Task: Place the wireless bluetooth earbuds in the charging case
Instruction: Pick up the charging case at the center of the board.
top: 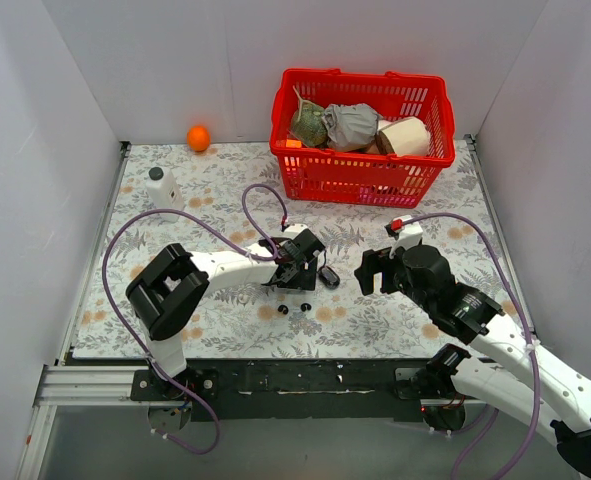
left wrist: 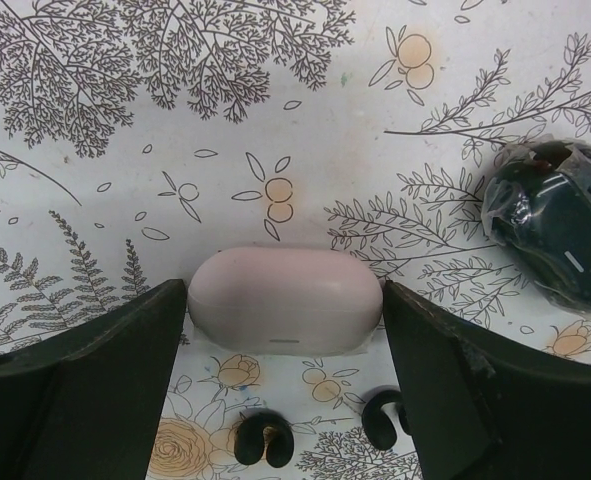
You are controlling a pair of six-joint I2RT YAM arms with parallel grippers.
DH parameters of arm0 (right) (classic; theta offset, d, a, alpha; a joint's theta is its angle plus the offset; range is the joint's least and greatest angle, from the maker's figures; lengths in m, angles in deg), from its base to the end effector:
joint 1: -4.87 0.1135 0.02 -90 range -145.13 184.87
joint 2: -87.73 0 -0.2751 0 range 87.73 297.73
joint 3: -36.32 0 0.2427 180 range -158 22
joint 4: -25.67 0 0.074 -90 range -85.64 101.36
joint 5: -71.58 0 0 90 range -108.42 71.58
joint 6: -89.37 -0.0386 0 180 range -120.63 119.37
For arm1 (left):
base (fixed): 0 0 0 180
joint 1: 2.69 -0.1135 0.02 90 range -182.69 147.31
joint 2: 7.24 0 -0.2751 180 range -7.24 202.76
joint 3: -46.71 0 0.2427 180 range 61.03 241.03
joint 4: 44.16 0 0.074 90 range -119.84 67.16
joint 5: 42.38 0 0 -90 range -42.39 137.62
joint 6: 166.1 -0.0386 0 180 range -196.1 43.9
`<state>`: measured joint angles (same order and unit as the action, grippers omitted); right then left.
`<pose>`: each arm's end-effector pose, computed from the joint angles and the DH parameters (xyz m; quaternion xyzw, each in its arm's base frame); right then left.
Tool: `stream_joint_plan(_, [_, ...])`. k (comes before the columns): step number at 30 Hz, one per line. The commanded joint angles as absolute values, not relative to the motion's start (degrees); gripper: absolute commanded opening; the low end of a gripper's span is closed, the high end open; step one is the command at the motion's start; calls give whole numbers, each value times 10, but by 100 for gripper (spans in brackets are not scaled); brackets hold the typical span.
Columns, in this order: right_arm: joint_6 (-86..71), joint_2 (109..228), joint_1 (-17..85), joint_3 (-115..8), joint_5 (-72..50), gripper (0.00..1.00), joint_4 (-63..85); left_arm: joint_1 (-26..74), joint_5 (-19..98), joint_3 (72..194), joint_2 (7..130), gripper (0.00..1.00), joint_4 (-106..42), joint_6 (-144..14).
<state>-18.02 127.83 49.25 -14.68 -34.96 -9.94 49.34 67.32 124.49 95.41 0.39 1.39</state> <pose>0.1140 0.0962 0.2902 -0.1190 0.8284 0.1701 0.5203 0.2190 -0.2594 0.1766 -0.2434 0.9388 -0.0874 0.2273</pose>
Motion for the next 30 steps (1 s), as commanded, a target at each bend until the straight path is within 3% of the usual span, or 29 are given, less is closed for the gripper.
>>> stream_joint_plan(1, [-177, 1271, 494, -153, -356, 94, -96, 499, 671, 1229, 942, 77, 10, 23])
stream_joint_plan(14, [-179, 1270, 493, -182, -356, 93, -104, 499, 691, 1196, 867, 31, -44, -10])
stream_joint_plan(19, [-169, 1303, 493, -238, -378, 93, -86, 499, 701, 1159, 740, 27, -124, -96])
stream_joint_plan(21, [-171, 1328, 493, -260, -373, 93, -82, 499, 665, 1122, 675, 32, -182, -161])
stream_joint_plan(26, [-172, 1358, 493, -301, -314, 91, -34, 500, 356, 941, 509, 36, -424, -358])
stream_joint_plan(28, [-167, 1369, 493, -322, -283, 89, -43, 500, 350, 854, 456, 32, -497, -388])
stream_joint_plan(30, [-154, 1392, 493, -362, -251, 90, -66, 500, 371, 821, 396, 18, -557, -401])
